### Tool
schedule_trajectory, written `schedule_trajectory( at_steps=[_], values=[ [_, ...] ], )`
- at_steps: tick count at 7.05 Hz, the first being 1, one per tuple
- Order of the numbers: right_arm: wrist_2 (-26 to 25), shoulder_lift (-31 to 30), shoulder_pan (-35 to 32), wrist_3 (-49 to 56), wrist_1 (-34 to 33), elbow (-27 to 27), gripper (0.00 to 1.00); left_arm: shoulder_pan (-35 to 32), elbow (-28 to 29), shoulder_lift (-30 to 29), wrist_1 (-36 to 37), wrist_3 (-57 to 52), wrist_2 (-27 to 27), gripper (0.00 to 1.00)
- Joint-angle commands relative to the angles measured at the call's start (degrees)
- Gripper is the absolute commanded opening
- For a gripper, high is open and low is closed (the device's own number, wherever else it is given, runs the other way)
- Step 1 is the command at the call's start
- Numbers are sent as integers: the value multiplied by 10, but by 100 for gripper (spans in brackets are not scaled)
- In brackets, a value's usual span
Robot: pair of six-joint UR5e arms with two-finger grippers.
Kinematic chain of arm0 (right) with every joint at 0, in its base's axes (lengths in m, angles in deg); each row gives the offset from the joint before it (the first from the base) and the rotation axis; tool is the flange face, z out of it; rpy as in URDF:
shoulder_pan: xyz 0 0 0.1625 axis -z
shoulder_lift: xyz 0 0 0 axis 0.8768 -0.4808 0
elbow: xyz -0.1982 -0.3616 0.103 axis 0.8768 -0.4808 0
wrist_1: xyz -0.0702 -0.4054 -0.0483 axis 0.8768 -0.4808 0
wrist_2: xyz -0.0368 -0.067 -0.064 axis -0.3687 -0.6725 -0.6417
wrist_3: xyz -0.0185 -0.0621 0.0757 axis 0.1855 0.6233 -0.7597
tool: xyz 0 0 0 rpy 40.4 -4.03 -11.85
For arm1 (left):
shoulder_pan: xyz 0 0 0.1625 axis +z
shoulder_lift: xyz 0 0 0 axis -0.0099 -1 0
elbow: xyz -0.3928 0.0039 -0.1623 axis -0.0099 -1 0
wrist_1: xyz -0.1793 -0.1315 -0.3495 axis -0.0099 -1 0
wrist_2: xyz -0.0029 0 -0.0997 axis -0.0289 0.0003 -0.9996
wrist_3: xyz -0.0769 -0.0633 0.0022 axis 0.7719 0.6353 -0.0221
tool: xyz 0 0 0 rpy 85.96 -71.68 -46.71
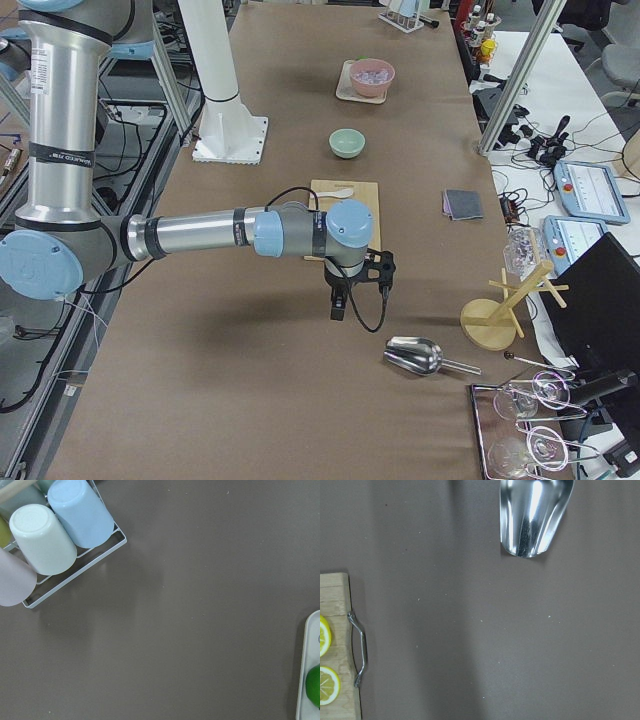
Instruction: Put spoon and ice into bowl
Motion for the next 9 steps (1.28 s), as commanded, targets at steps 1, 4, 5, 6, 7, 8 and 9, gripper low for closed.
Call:
schedule_trajectory(
  at_steps=[1,4,5,6,7,8,9],
  values=[
    [0,0,0,0,0,0,100,0,-1,0,0,0,-4,98],
    [0,0,0,-2,0,-1,100,2,0,0,-28,2,-18,98],
    [0,0,0,-3,0,0,100,2,-12,-3,-44,5,-18,98],
    [0,0,0,-4,0,-2,100,14,-36,-7,-52,8,-16,98],
    [0,0,0,-4,0,-1,100,20,-50,-16,-103,5,-16,98],
    [0,2,0,-5,0,0,100,25,-42,-2,-212,14,-26,98],
    [0,7,0,-5,1,2,100,32,-37,-11,-239,103,-43,98]
  ],
)
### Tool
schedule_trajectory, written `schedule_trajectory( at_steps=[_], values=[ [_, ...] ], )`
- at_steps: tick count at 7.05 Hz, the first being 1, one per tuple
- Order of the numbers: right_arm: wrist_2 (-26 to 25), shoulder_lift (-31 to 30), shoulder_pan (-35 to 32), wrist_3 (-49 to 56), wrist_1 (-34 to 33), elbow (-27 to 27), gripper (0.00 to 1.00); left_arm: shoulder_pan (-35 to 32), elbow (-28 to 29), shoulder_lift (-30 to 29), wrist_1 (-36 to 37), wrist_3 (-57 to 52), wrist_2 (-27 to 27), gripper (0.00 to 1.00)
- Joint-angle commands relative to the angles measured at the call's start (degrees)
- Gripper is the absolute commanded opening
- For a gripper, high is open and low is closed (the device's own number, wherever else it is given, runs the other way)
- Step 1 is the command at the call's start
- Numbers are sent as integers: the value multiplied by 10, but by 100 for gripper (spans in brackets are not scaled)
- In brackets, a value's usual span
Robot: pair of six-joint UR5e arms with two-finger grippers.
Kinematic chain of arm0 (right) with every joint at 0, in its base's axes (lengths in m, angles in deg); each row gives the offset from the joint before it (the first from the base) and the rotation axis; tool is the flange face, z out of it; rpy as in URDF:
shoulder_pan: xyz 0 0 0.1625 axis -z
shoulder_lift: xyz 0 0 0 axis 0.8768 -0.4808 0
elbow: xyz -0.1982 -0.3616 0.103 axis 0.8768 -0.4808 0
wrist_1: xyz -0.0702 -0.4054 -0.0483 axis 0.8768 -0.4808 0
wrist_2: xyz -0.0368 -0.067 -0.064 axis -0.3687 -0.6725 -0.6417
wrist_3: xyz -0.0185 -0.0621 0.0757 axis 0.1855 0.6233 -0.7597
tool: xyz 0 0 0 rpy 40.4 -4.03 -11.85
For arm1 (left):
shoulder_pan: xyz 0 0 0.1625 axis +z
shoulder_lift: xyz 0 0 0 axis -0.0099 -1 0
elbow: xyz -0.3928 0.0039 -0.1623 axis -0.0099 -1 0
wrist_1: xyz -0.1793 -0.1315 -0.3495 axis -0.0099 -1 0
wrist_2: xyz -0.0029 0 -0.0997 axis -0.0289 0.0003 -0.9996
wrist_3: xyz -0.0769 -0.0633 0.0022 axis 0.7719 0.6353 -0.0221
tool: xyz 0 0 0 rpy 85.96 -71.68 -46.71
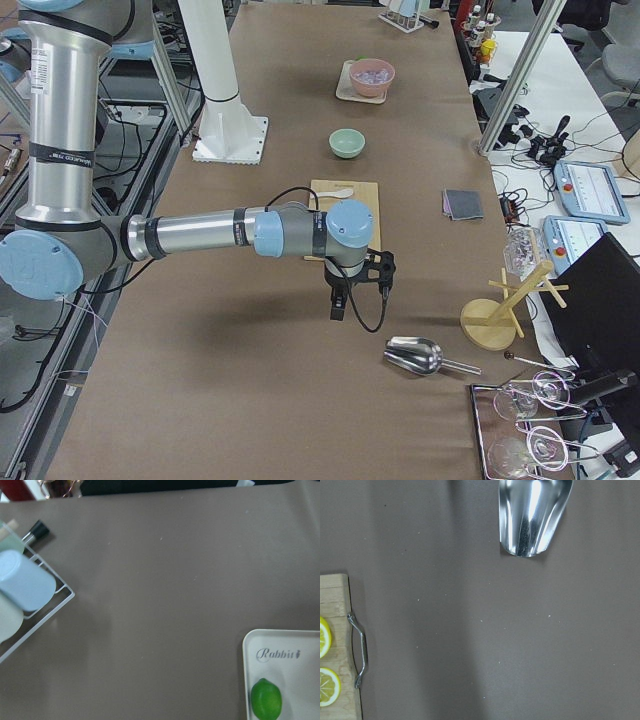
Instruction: Put spoon and ice into bowl
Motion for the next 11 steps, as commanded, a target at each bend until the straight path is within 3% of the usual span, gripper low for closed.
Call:
schedule_trajectory(
  at_steps=[1,4,7,9,11],
  values=[
    [3,6,0,-2,0,27,100,39,10,-28,-64,121,-25,98],
    [17,24,3,-4,0,55,100,99,-11,-65,-61,227,-7,98],
    [29,23,4,-3,0,56,100,214,-44,-65,-60,322,163,98],
    [35,23,5,-3,1,54,100,296,-49,-84,-59,431,231,98],
    [61,20,5,-7,-2,51,100,384,-49,-106,-19,480,334,97]
  ],
)
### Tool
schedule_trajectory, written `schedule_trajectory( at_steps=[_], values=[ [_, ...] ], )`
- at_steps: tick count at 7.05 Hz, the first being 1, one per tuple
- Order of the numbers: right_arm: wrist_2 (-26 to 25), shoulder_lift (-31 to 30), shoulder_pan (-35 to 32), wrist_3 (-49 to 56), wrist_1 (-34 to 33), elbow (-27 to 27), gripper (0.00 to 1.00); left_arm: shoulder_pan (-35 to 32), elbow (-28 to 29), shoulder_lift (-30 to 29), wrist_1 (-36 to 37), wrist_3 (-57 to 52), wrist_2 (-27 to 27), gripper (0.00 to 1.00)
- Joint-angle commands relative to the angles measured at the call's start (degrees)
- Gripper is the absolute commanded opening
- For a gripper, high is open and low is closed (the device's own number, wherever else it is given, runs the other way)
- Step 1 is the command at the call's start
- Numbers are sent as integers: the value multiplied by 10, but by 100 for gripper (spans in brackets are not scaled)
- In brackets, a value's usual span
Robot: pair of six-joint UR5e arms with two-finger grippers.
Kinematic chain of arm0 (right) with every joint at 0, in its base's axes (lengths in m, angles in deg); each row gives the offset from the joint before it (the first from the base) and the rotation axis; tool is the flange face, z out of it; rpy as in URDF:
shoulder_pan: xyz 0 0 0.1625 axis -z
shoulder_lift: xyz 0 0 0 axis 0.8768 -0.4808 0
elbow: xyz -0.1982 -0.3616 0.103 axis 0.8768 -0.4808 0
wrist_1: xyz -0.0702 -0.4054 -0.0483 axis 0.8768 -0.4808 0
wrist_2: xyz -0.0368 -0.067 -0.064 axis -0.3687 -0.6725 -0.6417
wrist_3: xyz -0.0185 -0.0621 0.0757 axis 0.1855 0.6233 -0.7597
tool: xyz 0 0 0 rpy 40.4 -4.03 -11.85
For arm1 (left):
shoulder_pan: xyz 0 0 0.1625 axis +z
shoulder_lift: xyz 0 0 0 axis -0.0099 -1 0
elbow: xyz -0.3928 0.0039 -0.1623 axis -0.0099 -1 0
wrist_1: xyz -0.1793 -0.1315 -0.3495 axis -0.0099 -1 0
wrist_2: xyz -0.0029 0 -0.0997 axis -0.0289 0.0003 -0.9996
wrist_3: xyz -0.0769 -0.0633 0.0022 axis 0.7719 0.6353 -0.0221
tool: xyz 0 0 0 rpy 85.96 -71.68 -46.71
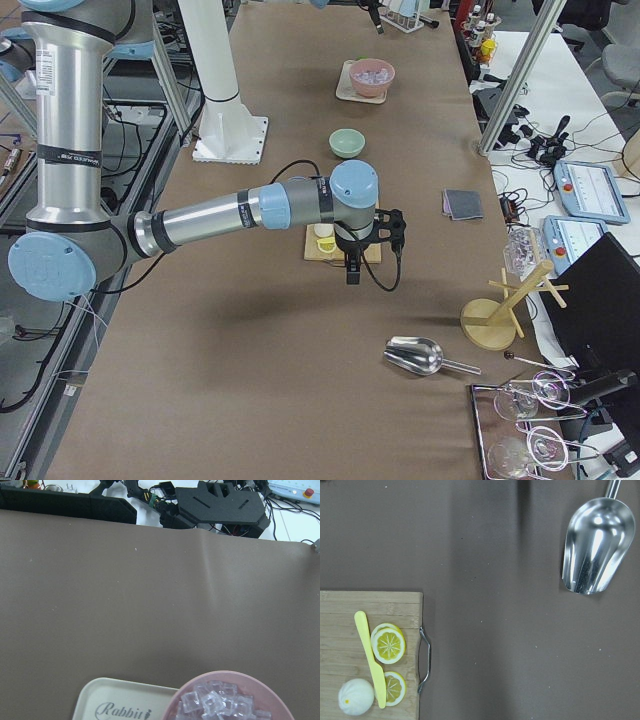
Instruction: Put spoon and ice into bowl
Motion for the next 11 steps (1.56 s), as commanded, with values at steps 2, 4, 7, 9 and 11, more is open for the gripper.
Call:
schedule_trajectory(
  at_steps=[2,4,7,9,11],
  values=[
    [29,-5,2,-3,1,-13,100,118,8,-52,70,64,128,96],
    [31,-6,2,-3,0,-13,100,135,30,-74,69,75,131,77],
    [32,-6,2,-3,0,-14,100,142,62,-82,66,69,142,77],
    [32,-7,3,-3,0,-14,100,144,67,-79,64,69,142,66],
    [32,-6,2,-3,0,-15,100,145,67,-75,64,68,141,61]
  ],
)
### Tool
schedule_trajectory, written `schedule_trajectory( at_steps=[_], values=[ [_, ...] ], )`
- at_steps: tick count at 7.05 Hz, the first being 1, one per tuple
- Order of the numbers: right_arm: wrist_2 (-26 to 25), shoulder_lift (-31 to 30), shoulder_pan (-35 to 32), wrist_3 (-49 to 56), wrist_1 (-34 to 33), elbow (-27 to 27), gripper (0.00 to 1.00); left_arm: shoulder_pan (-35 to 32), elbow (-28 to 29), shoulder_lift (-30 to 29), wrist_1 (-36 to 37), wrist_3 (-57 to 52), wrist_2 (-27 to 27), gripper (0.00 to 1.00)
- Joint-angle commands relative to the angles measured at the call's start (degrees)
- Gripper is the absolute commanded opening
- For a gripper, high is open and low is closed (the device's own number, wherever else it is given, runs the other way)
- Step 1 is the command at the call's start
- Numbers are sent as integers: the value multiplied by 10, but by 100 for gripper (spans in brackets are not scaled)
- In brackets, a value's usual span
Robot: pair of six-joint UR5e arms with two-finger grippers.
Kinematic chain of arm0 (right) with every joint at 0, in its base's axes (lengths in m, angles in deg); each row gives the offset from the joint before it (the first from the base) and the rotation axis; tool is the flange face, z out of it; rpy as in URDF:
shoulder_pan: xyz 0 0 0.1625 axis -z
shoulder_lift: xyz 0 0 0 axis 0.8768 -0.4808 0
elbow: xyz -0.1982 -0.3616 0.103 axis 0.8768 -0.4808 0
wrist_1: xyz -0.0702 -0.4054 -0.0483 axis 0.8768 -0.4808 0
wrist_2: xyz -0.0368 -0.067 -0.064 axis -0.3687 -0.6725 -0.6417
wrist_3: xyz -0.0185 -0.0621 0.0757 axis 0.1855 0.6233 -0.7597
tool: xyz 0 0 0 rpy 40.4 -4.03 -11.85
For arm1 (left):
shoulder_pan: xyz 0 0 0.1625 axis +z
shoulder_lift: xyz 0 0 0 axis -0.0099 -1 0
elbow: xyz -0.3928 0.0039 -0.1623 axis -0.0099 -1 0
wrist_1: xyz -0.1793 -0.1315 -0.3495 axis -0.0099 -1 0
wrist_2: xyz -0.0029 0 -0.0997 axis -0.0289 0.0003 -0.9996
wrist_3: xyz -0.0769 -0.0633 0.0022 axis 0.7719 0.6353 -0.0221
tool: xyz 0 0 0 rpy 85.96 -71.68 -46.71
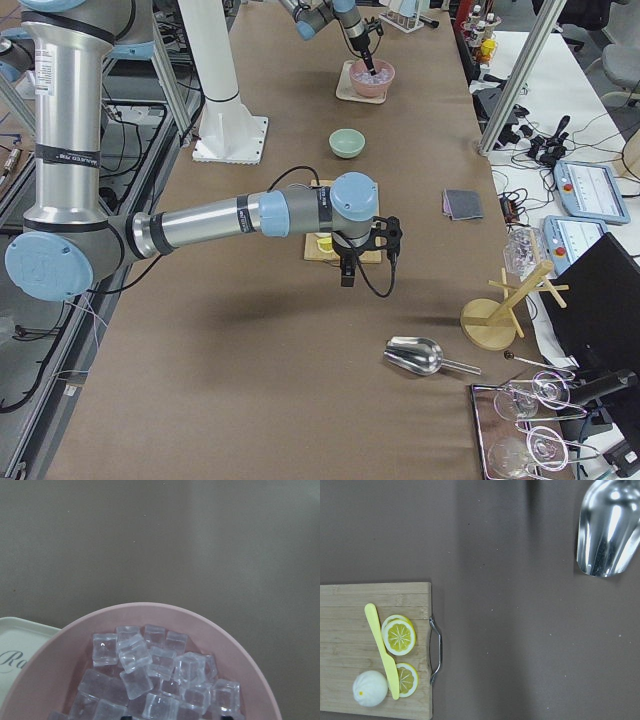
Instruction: Put spoon and ice into bowl
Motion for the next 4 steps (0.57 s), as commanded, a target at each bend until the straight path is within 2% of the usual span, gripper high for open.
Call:
schedule_trajectory(
  at_steps=[1,4],
  values=[
    [0,0,0,0,0,0,100,1,8,1,-1,-1,0,61],
    [1,0,0,-1,0,-4,100,1,24,1,-11,-1,0,60]
  ],
)
